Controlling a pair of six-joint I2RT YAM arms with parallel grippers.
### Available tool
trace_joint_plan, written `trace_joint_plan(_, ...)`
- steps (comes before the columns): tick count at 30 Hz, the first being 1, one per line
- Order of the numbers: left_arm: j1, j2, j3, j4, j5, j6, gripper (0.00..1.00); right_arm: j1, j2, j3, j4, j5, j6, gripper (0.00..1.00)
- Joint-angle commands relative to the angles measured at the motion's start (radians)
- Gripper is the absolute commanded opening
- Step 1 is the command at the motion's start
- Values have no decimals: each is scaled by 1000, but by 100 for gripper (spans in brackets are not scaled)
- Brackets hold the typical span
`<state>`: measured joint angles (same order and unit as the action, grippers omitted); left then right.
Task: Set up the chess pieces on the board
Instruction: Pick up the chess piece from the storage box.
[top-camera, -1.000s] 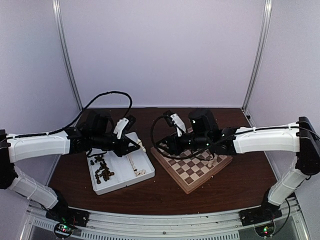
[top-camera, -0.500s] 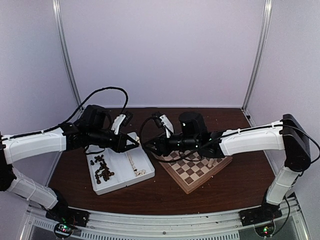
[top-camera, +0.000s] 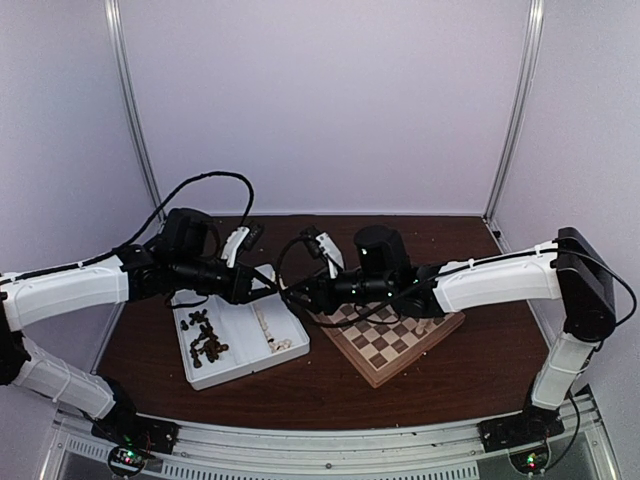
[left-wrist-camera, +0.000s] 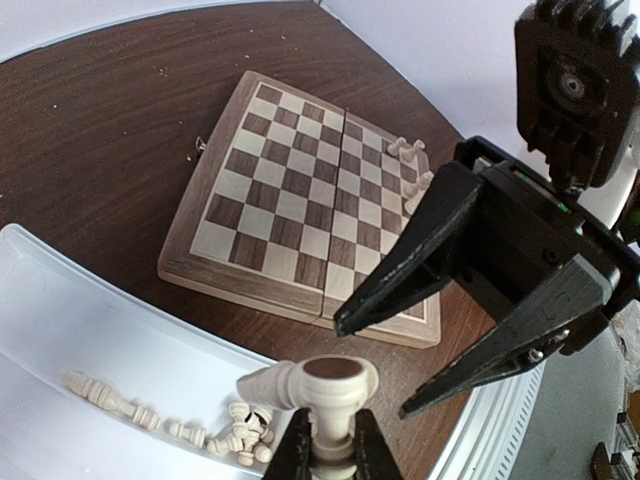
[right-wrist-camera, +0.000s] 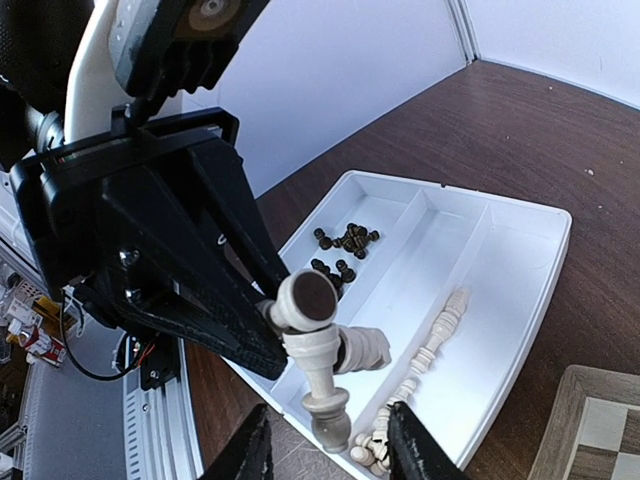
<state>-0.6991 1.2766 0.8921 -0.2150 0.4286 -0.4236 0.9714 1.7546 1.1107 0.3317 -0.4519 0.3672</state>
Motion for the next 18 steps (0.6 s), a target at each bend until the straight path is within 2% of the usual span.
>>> trace_joint_plan(1,10,-16,30,15,25,-8,0,12,9,18,35,-22,1,37)
trace_joint_plan(7,9,-19,34,22,41,-9,0,12,18,24,29,-23,-1,37)
trace_joint_plan(18,10,-17,34,29,49,-10,0,12,17,20,35,-33,4,25)
